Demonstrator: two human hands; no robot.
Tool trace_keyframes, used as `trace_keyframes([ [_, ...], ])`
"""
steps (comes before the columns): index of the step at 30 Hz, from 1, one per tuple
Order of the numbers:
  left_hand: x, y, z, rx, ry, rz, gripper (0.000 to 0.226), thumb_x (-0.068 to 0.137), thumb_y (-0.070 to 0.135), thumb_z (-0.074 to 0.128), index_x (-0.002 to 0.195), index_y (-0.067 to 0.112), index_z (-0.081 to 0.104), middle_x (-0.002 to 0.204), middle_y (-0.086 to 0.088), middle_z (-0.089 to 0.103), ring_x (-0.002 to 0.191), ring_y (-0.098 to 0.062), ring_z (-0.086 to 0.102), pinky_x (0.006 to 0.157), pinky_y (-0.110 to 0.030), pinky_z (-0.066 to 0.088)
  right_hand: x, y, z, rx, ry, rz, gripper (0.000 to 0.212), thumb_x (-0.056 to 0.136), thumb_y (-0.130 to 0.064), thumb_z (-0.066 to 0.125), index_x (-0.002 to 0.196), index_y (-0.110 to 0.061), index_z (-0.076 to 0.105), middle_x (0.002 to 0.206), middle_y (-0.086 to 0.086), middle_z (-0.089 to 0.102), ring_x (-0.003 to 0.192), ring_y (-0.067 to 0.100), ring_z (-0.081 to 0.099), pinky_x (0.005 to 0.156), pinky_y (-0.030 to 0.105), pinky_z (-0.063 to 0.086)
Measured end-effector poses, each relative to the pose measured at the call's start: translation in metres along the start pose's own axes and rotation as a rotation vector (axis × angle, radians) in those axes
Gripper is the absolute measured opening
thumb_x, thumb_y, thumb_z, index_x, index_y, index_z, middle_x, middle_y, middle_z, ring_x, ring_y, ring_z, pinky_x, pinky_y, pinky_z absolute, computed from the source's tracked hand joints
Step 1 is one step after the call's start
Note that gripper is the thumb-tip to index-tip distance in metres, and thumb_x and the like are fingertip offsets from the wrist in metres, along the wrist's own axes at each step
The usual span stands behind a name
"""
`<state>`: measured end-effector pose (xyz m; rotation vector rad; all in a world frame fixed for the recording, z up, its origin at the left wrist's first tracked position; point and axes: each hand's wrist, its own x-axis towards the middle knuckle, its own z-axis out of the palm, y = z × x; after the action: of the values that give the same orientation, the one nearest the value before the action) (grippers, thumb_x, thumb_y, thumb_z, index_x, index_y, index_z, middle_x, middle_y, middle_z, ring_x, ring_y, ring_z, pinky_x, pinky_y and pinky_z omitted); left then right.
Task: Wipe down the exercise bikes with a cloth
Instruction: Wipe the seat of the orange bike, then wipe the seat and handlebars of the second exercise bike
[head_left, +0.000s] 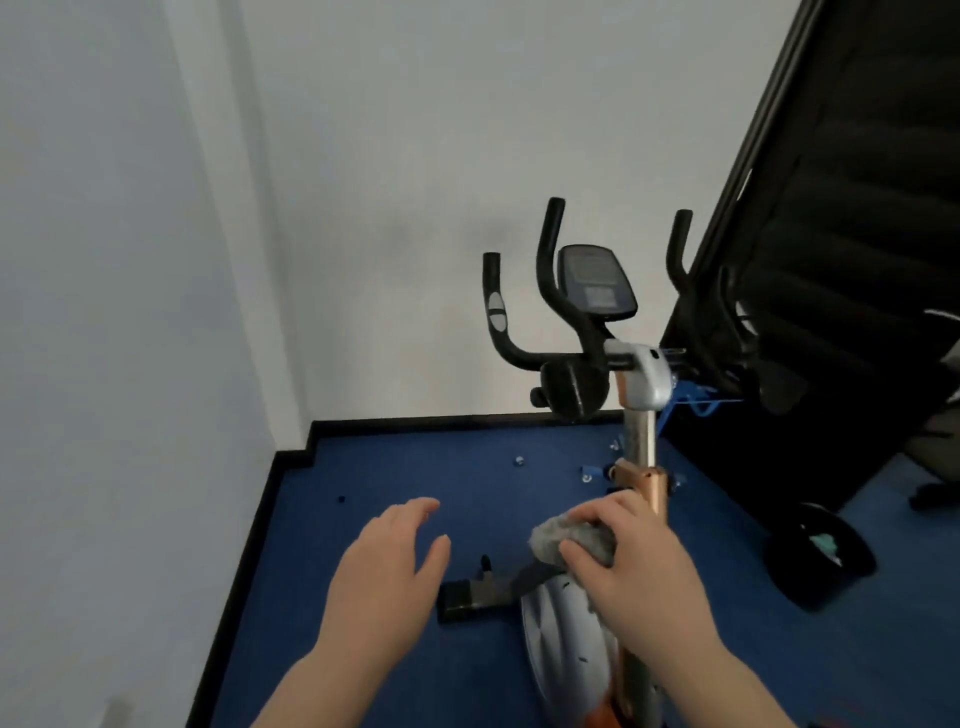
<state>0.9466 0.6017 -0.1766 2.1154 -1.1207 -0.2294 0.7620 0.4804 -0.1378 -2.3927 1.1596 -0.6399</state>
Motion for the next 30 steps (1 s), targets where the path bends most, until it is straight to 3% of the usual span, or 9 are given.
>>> trace_keyframes([
  [4,0.048,0.022,0.017,-0.069,-0.02,0.086,0.038,0.092,0.039,0.048,0.13,0.036,0.045,0.128,0.021,0.051,0.118,0.0,0.047,0.096,-0.025,0.042,0.043,0.015,-0.012,-0.025,0.063,0.044,0.016,0.081,-0.033,0.067,0.095,-0.037,0.06,0.098,-0.022,0.049,0.089,-0.001,0.052,0.066,0.014,0.042],
  [9,0.096,0.013,0.028,-0.077,-0.078,0.058,0.034,0.092,0.039,0.048,0.126,0.035,0.049,0.128,0.02,0.051,0.118,0.0,0.046,0.096,-0.026,0.042,0.078,0.026,-0.013,-0.017,0.121,0.083,0.016,0.082,-0.031,0.067,0.096,-0.036,0.061,0.099,-0.023,0.052,0.091,0.002,0.055,0.073,0.026,0.051],
  [16,0.198,0.039,0.042,-0.096,-0.15,0.272,0.026,0.092,0.038,0.047,0.117,0.035,0.055,0.122,0.023,0.049,0.108,0.001,0.047,0.087,-0.022,0.041,0.143,0.029,-0.006,0.135,0.384,0.183,0.023,0.092,-0.022,0.058,0.113,-0.032,0.059,0.104,-0.014,0.057,0.095,0.002,0.055,0.083,0.027,0.05],
  [19,0.236,0.044,0.049,-0.108,-0.164,0.347,0.027,0.092,0.038,0.048,0.117,0.033,0.056,0.121,0.021,0.051,0.105,-0.001,0.049,0.09,-0.024,0.04,0.186,0.023,0.004,0.161,0.41,0.2,0.025,0.093,-0.023,0.056,0.116,-0.032,0.058,0.109,-0.013,0.054,0.098,0.0,0.053,0.083,0.017,0.046],
  [21,0.255,0.042,0.057,-0.117,-0.187,0.381,0.028,0.092,0.038,0.048,0.118,0.032,0.057,0.12,0.02,0.053,0.105,-0.002,0.05,0.09,-0.023,0.039,0.211,0.017,0.019,0.169,0.362,0.203,0.022,0.093,-0.022,0.057,0.113,-0.031,0.059,0.109,-0.014,0.053,0.098,-0.006,0.052,0.08,0.009,0.042],
  [24,0.269,0.037,0.072,-0.163,-0.239,0.396,0.03,0.092,0.037,0.048,0.12,0.031,0.056,0.119,0.018,0.054,0.108,-0.002,0.051,0.09,-0.019,0.038,0.23,0.011,0.051,0.237,0.288,0.208,0.013,0.091,-0.021,0.06,0.099,-0.03,0.065,0.1,-0.019,0.06,0.096,-0.008,0.056,0.085,0.014,0.046],
  [26,0.272,0.036,0.082,-0.202,-0.281,0.386,0.031,0.093,0.038,0.046,0.121,0.029,0.055,0.119,0.017,0.055,0.108,-0.003,0.051,0.09,-0.021,0.039,0.229,0.014,0.064,0.293,0.33,0.228,0.013,0.089,-0.019,0.063,0.092,-0.031,0.066,0.095,-0.017,0.065,0.095,-0.004,0.06,0.085,0.017,0.049],
  [30,0.275,0.038,0.094,-0.3,-0.33,0.385,0.031,0.094,0.037,0.045,0.12,0.025,0.058,0.114,0.012,0.06,0.105,-0.005,0.055,0.091,-0.03,0.045,0.213,0.025,0.065,0.323,0.378,0.244,0.017,0.083,-0.012,0.07,0.084,-0.029,0.067,0.085,-0.015,0.067,0.086,-0.002,0.063,0.074,0.007,0.045],
])
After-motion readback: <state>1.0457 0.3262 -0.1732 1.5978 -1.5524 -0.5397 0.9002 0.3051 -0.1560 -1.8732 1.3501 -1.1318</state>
